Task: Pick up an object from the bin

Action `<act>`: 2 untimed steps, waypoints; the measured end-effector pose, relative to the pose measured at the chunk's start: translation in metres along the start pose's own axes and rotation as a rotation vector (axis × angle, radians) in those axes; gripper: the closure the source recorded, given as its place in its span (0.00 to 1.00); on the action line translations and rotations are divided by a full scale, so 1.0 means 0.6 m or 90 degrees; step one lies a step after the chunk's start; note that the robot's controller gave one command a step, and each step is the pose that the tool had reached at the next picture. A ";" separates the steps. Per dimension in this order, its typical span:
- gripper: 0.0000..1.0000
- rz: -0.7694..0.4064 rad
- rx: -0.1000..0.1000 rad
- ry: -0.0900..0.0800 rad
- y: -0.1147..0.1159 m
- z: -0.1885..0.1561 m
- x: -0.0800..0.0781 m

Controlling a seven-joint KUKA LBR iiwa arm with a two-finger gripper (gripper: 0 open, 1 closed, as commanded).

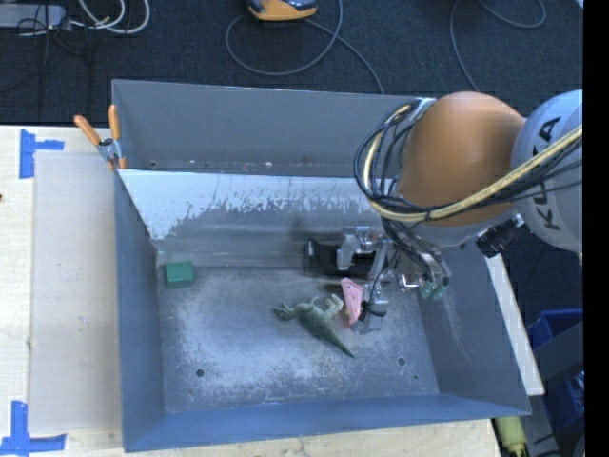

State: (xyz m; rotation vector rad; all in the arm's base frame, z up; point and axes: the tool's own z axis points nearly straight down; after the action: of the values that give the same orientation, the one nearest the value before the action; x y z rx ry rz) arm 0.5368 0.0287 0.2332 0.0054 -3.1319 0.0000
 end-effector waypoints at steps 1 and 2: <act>0.00 0.001 0.000 -0.005 0.000 -0.007 -0.002; 0.00 0.022 0.000 -0.005 -0.018 0.112 -0.023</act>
Offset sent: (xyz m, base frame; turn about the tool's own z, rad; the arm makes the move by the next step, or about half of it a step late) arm 0.0261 -0.0270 -0.1632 0.0893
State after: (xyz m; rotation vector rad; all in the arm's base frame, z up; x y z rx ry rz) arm 0.5501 0.0179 0.1658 -0.0496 -3.1399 -0.0009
